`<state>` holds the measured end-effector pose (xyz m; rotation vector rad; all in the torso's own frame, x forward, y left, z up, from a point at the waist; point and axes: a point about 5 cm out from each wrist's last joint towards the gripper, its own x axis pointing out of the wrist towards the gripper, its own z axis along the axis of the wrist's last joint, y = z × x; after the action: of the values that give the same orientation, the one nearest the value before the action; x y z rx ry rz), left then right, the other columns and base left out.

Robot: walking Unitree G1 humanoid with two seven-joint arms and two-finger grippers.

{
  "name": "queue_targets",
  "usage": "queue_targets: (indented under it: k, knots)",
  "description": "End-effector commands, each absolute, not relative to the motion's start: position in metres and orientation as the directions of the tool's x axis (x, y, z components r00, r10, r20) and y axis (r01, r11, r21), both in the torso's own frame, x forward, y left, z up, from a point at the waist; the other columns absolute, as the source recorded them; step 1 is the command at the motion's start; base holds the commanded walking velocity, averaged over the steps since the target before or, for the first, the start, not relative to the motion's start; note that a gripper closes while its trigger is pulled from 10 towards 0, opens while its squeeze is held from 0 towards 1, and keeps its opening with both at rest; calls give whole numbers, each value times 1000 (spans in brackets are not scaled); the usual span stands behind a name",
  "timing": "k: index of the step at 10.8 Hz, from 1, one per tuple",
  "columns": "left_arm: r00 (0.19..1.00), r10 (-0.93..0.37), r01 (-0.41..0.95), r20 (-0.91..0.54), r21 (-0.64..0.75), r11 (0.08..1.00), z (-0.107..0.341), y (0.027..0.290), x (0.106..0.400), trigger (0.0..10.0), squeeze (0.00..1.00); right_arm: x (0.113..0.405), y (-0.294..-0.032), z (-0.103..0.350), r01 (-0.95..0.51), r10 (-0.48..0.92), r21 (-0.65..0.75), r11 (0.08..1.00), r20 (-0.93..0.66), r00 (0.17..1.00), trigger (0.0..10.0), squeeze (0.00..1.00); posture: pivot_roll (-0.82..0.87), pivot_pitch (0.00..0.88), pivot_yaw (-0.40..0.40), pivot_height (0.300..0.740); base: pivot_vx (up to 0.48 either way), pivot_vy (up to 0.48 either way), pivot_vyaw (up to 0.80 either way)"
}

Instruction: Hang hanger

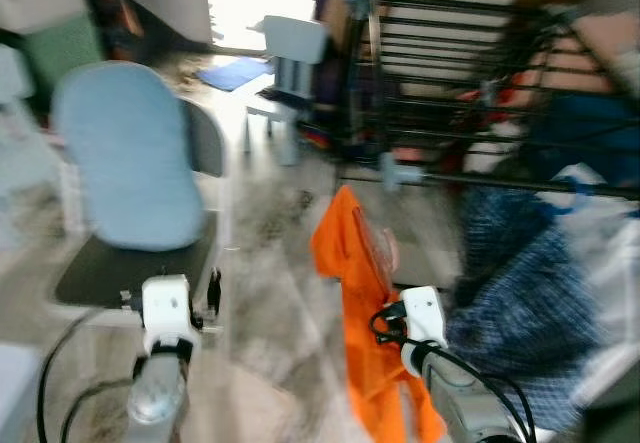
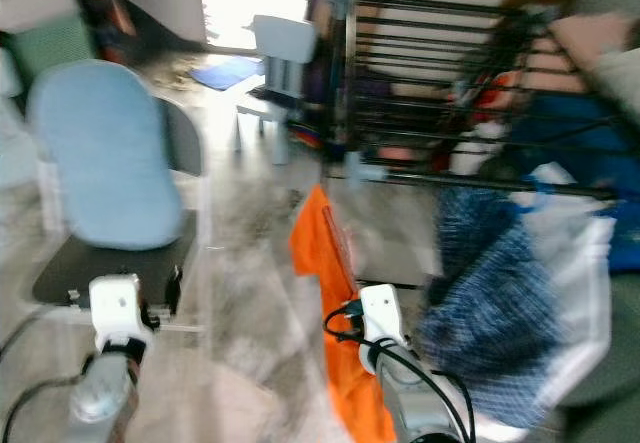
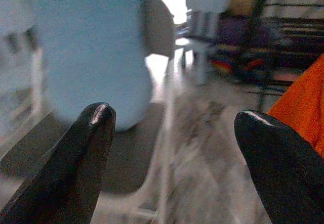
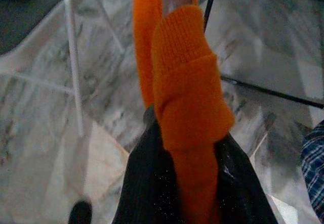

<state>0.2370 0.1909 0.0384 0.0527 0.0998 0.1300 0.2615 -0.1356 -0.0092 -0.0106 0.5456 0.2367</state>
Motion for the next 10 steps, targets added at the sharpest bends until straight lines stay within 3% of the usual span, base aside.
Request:
queue_targets:
  k: [1,6,7,10]
  knots:
    - [985,149,-145,-90,54,988,43,193,238,10000,0,268,-148,-5,-203,179,5,979,-496,850,10000,0,36,0,-52,740,0,0,0]
    - [983,151,-147,-109,37,988,43,184,242,10000,0,262,-197,-2,-50,29,-30,998,-485,874,10000,0,-20,0,-5,740,0,0,0]
    - [988,92,-89,-121,31,996,41,166,244,10000,0,254,-209,-2,21,-37,-39,999,-471,882,10000,0,-60,0,59,740,0,0,0]
    - [978,86,-87,-189,5,996,31,167,250,10000,0,242,-203,-5,104,-108,-33,994,-459,882,10000,0,-171,0,121,740,0,0,0]
